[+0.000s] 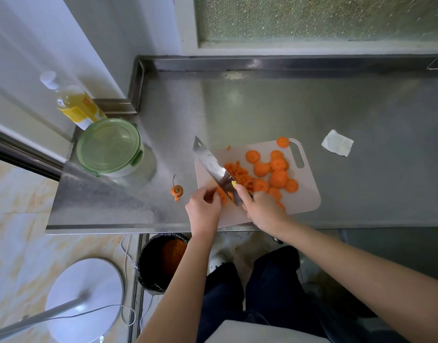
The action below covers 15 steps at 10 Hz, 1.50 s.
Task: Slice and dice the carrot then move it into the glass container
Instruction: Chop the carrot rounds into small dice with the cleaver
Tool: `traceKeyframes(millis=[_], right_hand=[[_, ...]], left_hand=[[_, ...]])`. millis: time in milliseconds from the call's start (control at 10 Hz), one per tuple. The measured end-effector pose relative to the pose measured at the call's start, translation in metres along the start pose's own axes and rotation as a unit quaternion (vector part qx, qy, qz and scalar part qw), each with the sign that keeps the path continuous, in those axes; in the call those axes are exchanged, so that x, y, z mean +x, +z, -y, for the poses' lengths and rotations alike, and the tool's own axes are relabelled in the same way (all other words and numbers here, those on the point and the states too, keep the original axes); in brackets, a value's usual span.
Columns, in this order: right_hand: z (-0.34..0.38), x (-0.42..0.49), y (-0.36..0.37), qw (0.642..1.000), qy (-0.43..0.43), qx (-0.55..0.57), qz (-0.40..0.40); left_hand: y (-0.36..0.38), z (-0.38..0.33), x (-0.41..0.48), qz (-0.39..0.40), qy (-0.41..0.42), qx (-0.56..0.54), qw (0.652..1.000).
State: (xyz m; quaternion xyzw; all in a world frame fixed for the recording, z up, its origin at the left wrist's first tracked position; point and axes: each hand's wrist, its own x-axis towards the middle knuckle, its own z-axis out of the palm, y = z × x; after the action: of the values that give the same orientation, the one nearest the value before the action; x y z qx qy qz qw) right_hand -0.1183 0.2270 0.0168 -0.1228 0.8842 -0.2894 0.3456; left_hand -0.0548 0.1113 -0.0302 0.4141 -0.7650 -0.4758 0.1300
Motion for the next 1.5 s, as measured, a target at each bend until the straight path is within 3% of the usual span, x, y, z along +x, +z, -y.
traceKeyframes(millis=[700, 1000, 1100, 1300, 1500], right_hand=[[0.012, -0.001, 0.008, 0.998, -0.024, -0.040, 0.045], [0.011, 0.005, 0.021, 0.999, -0.028, -0.029, 0.010], [0.011, 0.014, 0.025, 0.997, -0.020, -0.071, -0.031], [0.003, 0.022, 0.022, 0.999, -0.030, 0.000, -0.019], [0.004, 0.023, 0.016, 1.000, -0.028, 0.006, -0.008]], left_hand=[[0.000, 0.004, -0.001, -0.003, 0.026, 0.015, 1.000], [0.000, 0.006, -0.002, 0.001, 0.024, 0.005, 1.000], [-0.001, 0.008, -0.003, 0.025, 0.034, 0.003, 0.999], [0.000, 0.014, -0.004, 0.055, 0.076, 0.035, 0.995], [0.001, 0.015, -0.001, 0.031, 0.081, 0.027, 0.996]])
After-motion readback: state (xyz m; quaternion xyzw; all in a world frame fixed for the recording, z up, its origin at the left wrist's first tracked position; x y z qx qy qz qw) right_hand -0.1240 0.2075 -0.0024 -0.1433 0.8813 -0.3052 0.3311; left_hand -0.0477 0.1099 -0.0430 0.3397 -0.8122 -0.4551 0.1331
